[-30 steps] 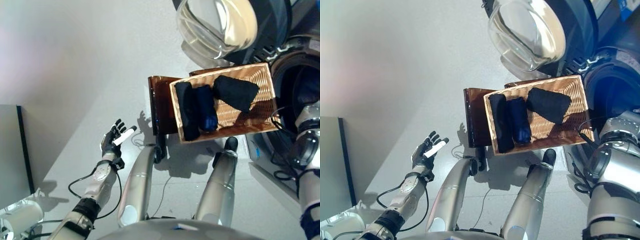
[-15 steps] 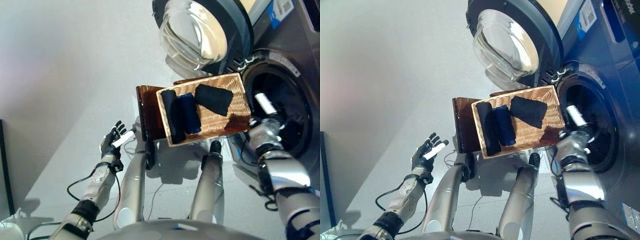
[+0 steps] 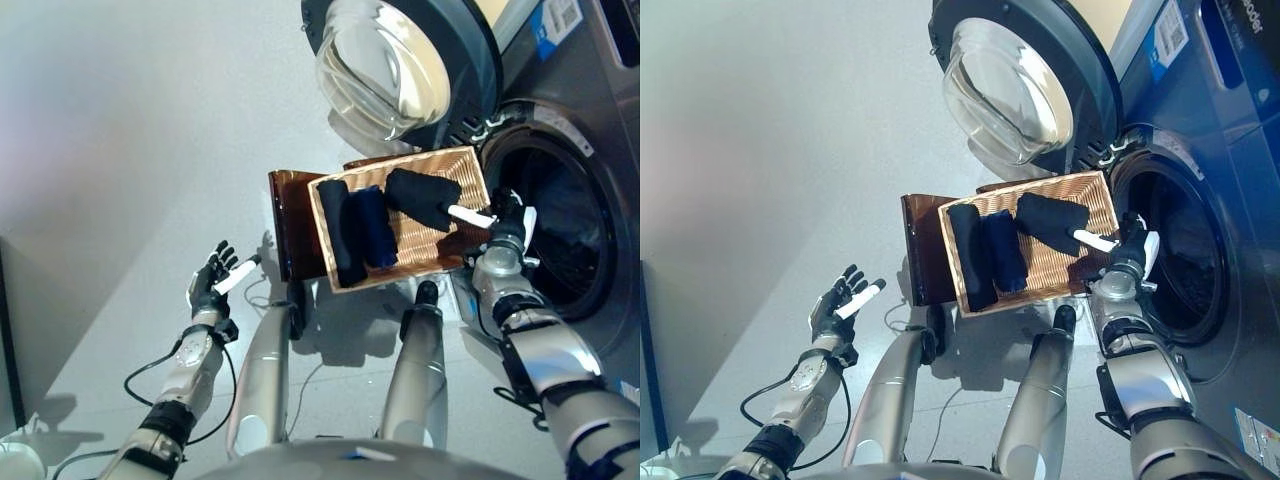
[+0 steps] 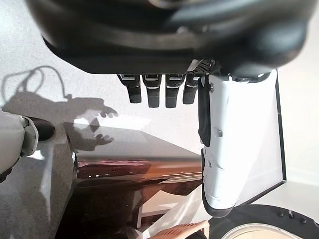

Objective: Pick up the clothes and place them into the washing machine

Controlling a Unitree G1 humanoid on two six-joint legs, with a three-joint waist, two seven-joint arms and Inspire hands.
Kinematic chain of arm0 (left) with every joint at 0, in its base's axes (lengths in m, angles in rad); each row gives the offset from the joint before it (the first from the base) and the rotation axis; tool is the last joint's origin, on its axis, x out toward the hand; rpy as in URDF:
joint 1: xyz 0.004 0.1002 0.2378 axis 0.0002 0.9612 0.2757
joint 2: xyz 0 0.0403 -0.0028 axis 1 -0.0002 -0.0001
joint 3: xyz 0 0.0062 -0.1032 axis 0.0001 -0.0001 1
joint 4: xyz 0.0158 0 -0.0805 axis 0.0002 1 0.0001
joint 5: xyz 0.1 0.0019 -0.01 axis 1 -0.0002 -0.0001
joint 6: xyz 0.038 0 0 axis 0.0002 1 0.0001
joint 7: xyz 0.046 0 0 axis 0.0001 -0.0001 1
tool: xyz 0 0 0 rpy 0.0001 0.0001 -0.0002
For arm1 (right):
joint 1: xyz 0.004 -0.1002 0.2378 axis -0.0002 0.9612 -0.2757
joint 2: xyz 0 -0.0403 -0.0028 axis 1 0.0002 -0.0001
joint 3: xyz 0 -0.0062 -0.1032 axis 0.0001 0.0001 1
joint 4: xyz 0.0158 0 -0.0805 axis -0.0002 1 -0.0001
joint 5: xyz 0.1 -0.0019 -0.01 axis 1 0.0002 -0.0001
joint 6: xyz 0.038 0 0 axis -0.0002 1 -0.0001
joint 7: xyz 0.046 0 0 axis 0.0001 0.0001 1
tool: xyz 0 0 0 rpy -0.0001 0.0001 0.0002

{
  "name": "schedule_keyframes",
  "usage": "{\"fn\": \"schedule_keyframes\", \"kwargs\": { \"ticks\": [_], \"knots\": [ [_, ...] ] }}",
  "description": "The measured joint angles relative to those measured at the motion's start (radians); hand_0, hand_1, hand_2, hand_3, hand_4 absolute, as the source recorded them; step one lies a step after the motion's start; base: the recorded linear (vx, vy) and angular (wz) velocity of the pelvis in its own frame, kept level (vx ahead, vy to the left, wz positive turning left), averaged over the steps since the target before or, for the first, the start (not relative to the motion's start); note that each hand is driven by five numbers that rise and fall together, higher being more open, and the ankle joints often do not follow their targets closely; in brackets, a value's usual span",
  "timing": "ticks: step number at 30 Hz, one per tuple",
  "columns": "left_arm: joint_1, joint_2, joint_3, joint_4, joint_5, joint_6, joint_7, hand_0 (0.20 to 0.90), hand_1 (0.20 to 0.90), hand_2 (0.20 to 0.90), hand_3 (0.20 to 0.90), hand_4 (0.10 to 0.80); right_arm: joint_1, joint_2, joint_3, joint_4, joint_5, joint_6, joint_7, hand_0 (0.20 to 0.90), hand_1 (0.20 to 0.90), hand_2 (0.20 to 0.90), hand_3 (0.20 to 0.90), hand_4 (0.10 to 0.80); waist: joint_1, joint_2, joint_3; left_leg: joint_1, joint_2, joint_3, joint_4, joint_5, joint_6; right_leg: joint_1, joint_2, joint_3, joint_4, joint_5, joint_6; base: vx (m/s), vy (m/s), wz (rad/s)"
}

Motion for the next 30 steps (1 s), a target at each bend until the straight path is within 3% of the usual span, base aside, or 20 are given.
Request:
{"fn": "schedule_keyframes", "kwargs": {
  "ticks": [5,11,30],
  "knots": [
    [-0.002,-0.009,0.0,0.0,0.017,-0.01,-0.001,0.9,0.9,0.9,0.9,0.8,0.003,-0.045,0.186,-0.107,-0.225,0.015,0.003,0.9,0.9,0.9,0.9,0.8,0.002,0.0,0.0,0.0,0.001,-0.001,-0.001,0.0,0.0,0.0,0.001,-0.001,0.001,-0.001,-0.001,0.0,0.0,0.0],
    [-0.003,-0.012,0.002,0.0,0.035,-0.018,-0.001,0.9,0.9,0.9,0.9,0.8,-0.004,-0.039,0.226,-0.118,-0.45,0.06,-0.009,0.9,0.9,0.9,0.9,0.8,0.009,0.0,0.0,0.0,0.001,-0.01,-0.008,0.003,-0.004,0.004,-0.001,-0.014,0.001,-0.003,-0.006,0.003,0.002,0.03],
    [-0.015,-0.011,0.003,-0.004,0.037,-0.032,0.003,0.9,0.9,0.9,0.9,0.8,-0.085,-0.035,0.288,0.039,-0.523,0.103,-0.02,0.9,0.9,0.9,0.9,0.8,0.033,-0.002,0.002,-0.009,0.001,-0.026,-0.015,0.012,-0.01,-0.009,-0.003,-0.026,0.017,-0.01,-0.016,-0.002,0.0,0.01]
  ]
}}
